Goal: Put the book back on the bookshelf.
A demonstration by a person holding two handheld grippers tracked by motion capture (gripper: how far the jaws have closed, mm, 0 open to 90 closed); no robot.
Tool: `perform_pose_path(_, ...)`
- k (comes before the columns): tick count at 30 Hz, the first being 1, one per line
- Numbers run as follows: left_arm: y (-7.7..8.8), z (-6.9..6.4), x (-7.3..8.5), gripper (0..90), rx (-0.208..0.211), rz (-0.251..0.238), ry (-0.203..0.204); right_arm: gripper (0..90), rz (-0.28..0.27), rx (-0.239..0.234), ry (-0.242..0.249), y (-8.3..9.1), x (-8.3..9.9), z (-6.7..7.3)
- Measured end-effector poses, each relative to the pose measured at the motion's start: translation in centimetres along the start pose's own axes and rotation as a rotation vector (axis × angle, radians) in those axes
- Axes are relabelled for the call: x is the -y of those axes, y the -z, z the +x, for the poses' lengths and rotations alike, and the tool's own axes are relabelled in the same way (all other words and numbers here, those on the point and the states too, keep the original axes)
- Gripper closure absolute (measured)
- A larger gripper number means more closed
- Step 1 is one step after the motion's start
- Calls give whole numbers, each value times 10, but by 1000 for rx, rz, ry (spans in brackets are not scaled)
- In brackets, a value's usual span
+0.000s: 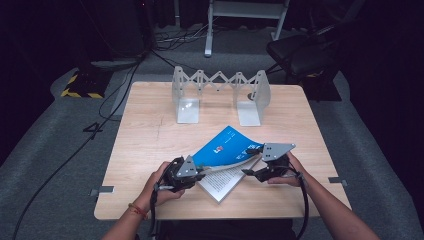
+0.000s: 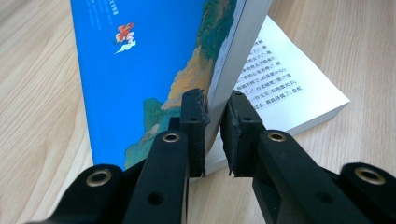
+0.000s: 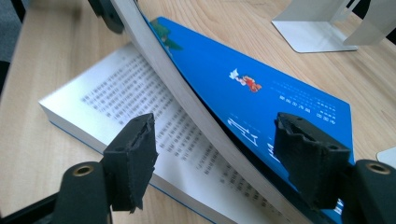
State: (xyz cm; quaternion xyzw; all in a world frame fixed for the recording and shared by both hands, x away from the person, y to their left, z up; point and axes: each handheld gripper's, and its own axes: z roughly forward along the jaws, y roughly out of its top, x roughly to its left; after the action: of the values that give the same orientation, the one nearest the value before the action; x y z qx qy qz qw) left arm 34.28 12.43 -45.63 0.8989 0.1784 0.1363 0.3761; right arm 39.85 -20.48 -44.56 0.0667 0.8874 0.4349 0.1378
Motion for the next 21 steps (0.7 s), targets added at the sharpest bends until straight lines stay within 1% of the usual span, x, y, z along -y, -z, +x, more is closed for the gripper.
perform_pose_path(1, 0, 1, 1, 791, 1, -4, -2, 320, 17, 17, 13, -2, 1, 0)
perform_pose_path(2, 0, 1, 1, 790, -1, -4, -3, 332, 41, 42, 41, -5, 4, 0)
perform_pose_path(3, 0, 1, 2, 790, -1, -4, -2, 349, 53, 54, 50, -6, 6, -1)
perform_pose_path(4, 0, 1, 2, 789, -1, -4, -2, 388, 44, 67, 29, -6, 10, -3)
perform_pose_path(5, 0, 0, 2, 789, -7, -4, -4, 458, 32, 88, 17, -6, 14, -6)
perform_pose_path(6, 0, 0, 2, 789, -11, -9, 0, 469, 21, 97, 10, -5, 18, -9)
perform_pose_path(7, 0, 0, 2, 789, -11, -9, 0, 469, 21, 97, 10, -5, 18, -9)
perform_pose_path(8, 1, 1, 2, 789, -13, -17, 5, 509, 13, 100, 0, -5, 21, -12)
perform_pose_path(9, 2, 2, 2, 789, -14, -22, 9, 549, 9, 100, -3, -5, 25, -14)
perform_pose_path(10, 2, 2, 1, 788, -16, -22, 8, 583, 1, 109, 17, -6, 28, -14)
perform_pose_path(11, 2, 3, 1, 787, -16, -25, 4, 615, -1, 111, 29, -6, 30, -13)
perform_pose_path(12, 2, 4, 0, 785, -24, -30, 4, 652, 1, 114, 53, -6, 31, -11)
perform_pose_path(13, 4, 7, -1, 782, -32, -40, 5, 676, 12, 130, 82, -7, 30, -8)
perform_pose_path(14, 5, 10, -2, 777, -40, -50, 9, 695, 16, 141, 79, -6, 28, -6)
perform_pose_path(15, 7, 16, -2, 770, -47, -62, 21, 711, 16, 142, 80, -5, 26, -5)
perform_pose_path(16, 8, 21, -3, 761, -52, -67, 22, 726, 15, 141, 73, -3, 23, -3)
perform_pose_path(17, 8, 26, -4, 754, -51, -63, 12, 738, 20, 148, 76, -2, 21, -1)
perform_pose_path(18, 7, 29, -4, 750, -60, -56, 1, 746, 30, 157, 84, -2, 19, 1)
perform_pose_path(19, 6, 32, -5, 744, -70, -50, -2, 755, 33, 166, 82, -2, 17, 4)
perform_pose_path(21, 5, 38, -5, 729, -84, -48, -8, 775, 54, 191, 98, -4, 15, 11)
